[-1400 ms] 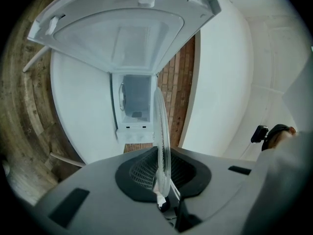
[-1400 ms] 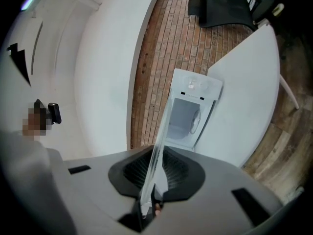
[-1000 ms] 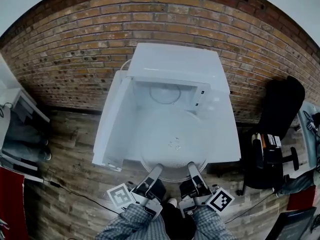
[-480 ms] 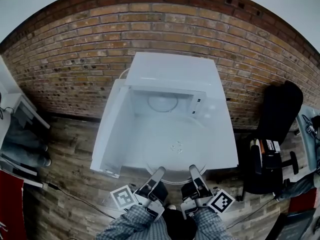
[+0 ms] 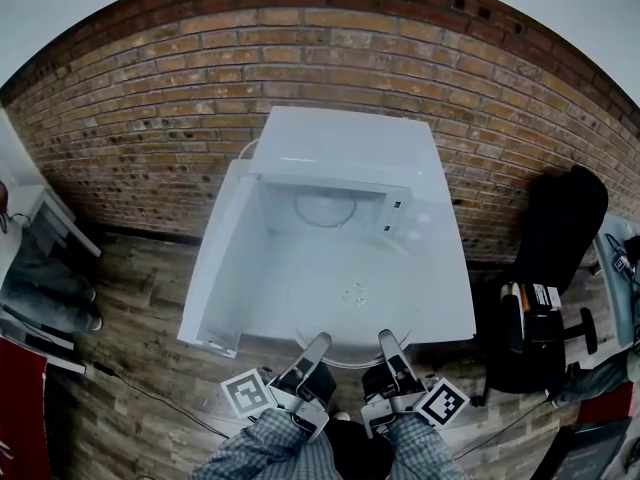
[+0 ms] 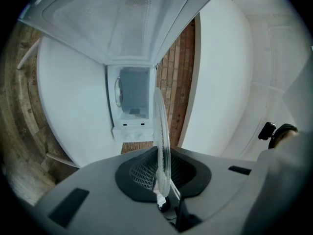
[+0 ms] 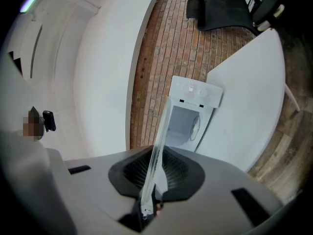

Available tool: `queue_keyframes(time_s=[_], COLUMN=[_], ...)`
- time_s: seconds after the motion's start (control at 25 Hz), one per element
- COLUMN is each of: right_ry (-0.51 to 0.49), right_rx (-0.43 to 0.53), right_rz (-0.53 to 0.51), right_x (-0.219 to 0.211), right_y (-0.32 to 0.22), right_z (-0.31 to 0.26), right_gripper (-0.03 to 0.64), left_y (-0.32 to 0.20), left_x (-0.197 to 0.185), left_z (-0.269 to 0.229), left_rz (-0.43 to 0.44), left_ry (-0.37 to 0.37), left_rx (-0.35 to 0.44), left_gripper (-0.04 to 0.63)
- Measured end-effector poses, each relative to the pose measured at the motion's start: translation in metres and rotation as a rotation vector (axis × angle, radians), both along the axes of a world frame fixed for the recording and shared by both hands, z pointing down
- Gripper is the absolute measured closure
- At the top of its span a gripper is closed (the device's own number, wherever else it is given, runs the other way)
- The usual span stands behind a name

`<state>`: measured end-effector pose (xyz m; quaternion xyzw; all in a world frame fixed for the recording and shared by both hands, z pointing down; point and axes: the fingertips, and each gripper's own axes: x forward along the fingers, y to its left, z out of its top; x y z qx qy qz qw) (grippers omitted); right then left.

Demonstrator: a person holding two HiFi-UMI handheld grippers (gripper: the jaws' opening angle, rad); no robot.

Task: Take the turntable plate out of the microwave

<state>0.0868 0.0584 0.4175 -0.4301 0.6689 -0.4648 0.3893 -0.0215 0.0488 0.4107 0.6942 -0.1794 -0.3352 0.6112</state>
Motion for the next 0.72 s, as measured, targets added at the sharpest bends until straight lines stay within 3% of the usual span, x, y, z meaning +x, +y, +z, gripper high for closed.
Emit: queue_keyframes(time_s=[0.72], right_ry=[-0.015], right_rx=[-0.005], right_rz=[-0.005], right_x=[0.0003], right_y=[-0.0071], right_z=[0.0013], right_gripper=[0.565], left_y=[-0.0063], left_x=[-0.0002], left_z=[-0.0001], left_rz=[-0.009], left_ry=[-0.006], left_rx=[0.005], left_gripper=[0.554])
